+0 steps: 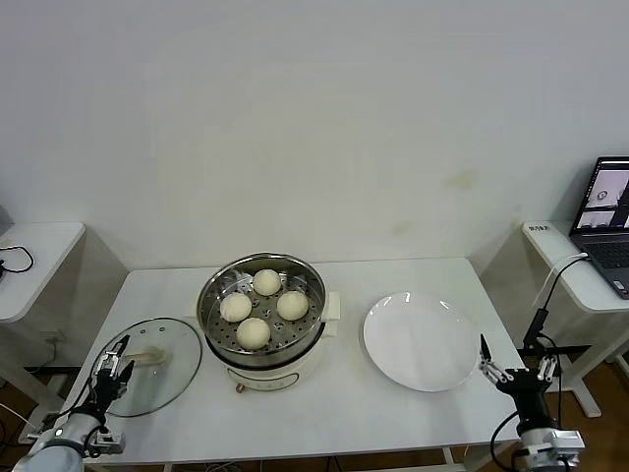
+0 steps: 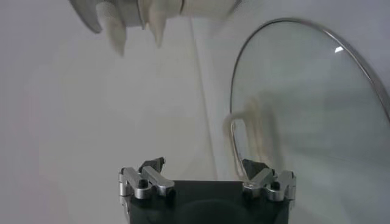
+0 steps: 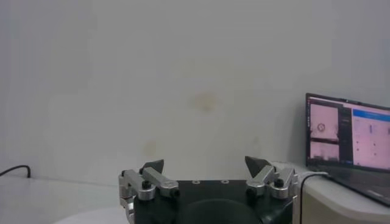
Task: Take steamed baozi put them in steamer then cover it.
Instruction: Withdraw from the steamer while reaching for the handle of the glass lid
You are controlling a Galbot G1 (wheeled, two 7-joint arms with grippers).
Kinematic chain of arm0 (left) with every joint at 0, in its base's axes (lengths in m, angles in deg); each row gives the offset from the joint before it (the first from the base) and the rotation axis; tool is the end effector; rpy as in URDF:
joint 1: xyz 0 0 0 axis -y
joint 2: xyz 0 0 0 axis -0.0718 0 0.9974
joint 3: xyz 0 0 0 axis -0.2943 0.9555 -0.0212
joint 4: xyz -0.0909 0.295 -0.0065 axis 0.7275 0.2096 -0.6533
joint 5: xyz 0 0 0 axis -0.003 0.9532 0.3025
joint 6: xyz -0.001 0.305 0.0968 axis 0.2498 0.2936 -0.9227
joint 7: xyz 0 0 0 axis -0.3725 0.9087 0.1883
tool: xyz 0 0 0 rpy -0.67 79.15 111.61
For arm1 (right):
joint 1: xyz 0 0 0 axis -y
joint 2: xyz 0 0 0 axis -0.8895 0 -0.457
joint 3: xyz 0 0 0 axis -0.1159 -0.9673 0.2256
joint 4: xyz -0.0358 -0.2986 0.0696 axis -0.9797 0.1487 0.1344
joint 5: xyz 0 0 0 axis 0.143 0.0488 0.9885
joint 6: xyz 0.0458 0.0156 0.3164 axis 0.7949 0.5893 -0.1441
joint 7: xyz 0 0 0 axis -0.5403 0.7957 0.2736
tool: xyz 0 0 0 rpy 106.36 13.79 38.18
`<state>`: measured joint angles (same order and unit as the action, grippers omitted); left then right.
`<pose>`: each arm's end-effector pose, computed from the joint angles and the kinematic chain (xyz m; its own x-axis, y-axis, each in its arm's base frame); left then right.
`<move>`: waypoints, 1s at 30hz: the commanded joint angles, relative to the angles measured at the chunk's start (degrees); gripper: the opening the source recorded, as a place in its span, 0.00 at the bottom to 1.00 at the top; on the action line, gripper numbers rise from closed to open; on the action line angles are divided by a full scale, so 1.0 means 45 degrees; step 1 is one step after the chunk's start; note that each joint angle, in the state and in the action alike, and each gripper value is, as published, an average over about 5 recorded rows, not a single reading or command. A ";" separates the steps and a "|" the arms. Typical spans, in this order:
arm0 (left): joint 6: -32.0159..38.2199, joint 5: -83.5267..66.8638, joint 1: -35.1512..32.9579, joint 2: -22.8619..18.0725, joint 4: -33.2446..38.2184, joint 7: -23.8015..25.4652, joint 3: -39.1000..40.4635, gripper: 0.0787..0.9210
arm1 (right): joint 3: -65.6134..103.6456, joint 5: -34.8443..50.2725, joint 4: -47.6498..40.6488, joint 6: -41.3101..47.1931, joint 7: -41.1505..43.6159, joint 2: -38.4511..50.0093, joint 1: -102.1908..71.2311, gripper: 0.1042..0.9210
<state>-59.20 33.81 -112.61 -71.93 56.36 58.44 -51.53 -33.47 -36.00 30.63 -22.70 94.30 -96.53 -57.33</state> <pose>0.2127 0.2360 -0.3549 -0.9795 -0.0015 0.2016 0.1985 -0.1828 0.9629 0.1533 -0.1311 -0.2911 -0.9955 0.0800 -0.0502 0.0869 0.9841 -0.1550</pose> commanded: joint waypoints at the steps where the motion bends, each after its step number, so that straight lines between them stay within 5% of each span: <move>1: 0.0002 0.0300 0.1077 0.0057 -0.0808 -0.0029 0.0514 0.88 | 0.0093 -0.0077 0.0113 -0.0015 0.0020 -0.0108 -0.0278 0.88; 30: 0.0155 -0.0659 0.2611 -0.0006 -0.2571 0.0071 0.1110 0.88 | -0.0179 -0.0458 0.0044 -0.0048 0.0133 -0.0179 -0.0557 0.88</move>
<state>-58.58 32.58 -102.05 -72.10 46.64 58.43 -46.85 -33.99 -37.94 31.17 -22.89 94.89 -97.56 -59.70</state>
